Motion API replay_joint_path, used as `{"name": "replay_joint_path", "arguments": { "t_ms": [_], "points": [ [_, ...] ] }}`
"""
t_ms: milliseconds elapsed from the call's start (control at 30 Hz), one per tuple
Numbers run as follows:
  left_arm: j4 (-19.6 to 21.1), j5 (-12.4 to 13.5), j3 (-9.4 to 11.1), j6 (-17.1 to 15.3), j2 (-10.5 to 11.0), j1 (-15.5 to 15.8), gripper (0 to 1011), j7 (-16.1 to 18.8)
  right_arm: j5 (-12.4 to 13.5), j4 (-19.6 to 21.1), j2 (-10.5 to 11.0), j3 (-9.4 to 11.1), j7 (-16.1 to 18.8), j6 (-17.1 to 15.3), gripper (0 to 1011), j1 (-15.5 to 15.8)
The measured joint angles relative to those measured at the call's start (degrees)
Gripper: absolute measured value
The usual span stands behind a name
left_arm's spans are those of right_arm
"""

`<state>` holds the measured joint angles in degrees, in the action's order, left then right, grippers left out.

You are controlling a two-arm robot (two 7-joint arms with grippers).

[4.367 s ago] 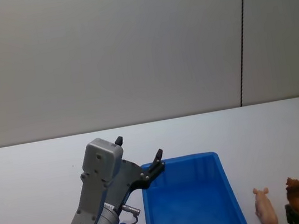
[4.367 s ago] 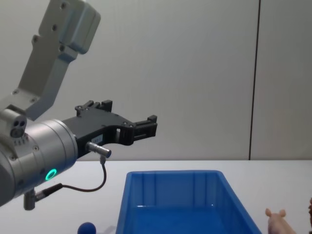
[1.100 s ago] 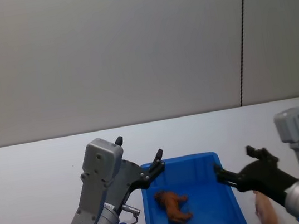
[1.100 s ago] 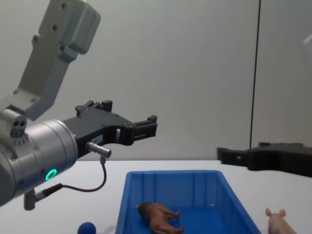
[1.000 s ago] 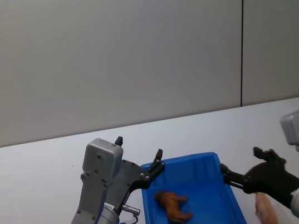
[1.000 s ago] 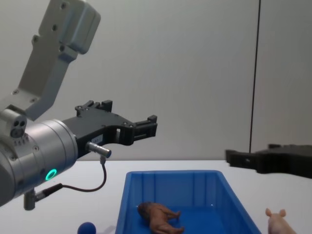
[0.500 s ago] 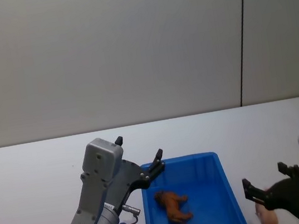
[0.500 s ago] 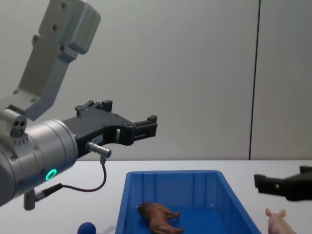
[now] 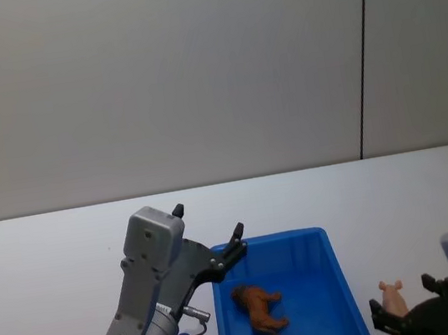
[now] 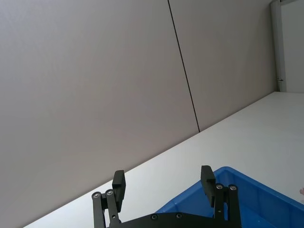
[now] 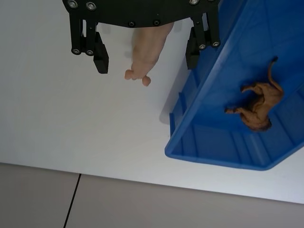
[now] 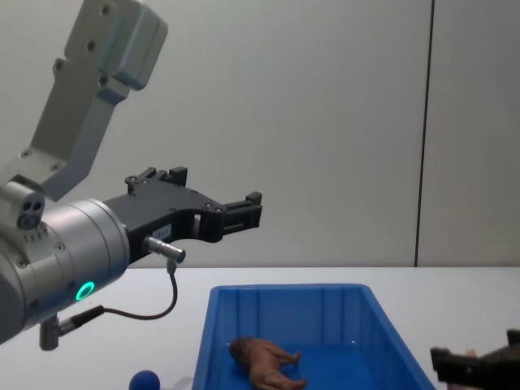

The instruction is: Pick up the two dolls from the table and place them into the box.

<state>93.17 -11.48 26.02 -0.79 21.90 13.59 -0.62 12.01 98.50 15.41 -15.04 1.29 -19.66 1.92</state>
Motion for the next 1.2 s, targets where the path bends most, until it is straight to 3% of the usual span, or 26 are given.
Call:
{"name": "replay_joint_path", "arguments": {
  "t_ms": [633, 1200],
  "points": [
    [0.0, 0.0, 0.0, 0.0, 0.0, 0.0, 1001, 0.0, -2.8, -5.2, -2.0, -1.2, 1.6, 0.7, 991, -1.4],
    [0.0, 0.0, 0.0, 0.0, 0.0, 0.0, 1001, 0.0, -3.7, -5.6, -2.6, -1.1, -1.4, -0.3, 533, -1.1]
  ]
}}
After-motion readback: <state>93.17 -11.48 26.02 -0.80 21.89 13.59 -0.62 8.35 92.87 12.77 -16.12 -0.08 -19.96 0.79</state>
